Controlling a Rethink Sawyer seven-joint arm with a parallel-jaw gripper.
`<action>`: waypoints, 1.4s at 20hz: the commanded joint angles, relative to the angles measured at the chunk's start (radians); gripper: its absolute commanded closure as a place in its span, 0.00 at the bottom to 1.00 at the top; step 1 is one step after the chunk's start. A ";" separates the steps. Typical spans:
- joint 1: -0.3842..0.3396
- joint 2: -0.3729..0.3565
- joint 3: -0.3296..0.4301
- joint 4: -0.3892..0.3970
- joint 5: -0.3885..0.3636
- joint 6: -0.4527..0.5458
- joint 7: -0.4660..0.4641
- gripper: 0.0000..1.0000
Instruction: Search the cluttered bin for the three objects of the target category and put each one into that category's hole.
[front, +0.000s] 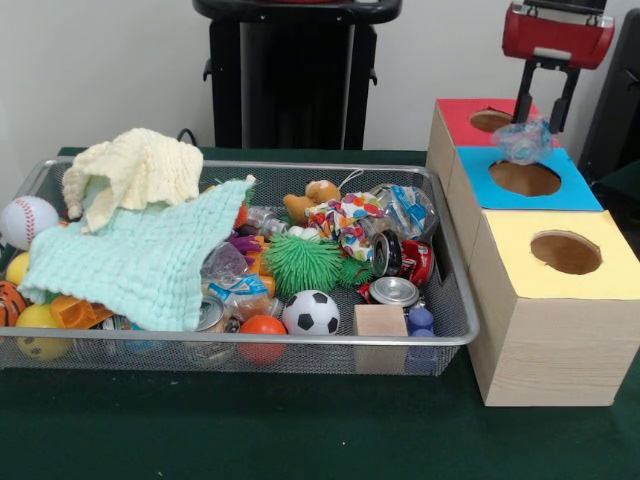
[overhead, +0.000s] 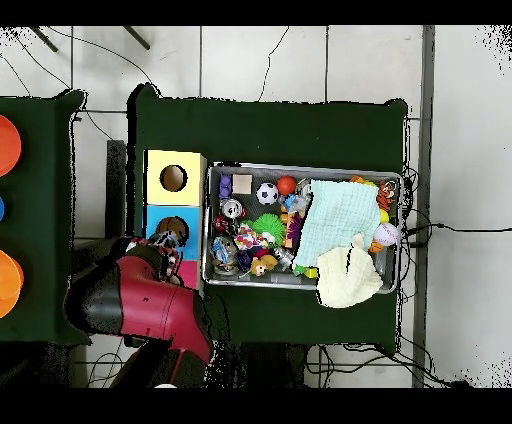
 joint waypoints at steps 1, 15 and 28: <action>-0.027 0.062 0.026 -0.056 0.040 0.088 0.248 1.00; -0.050 0.121 0.077 -0.032 0.048 -0.044 0.245 1.00; 0.003 0.136 0.029 -0.067 0.079 0.001 0.270 1.00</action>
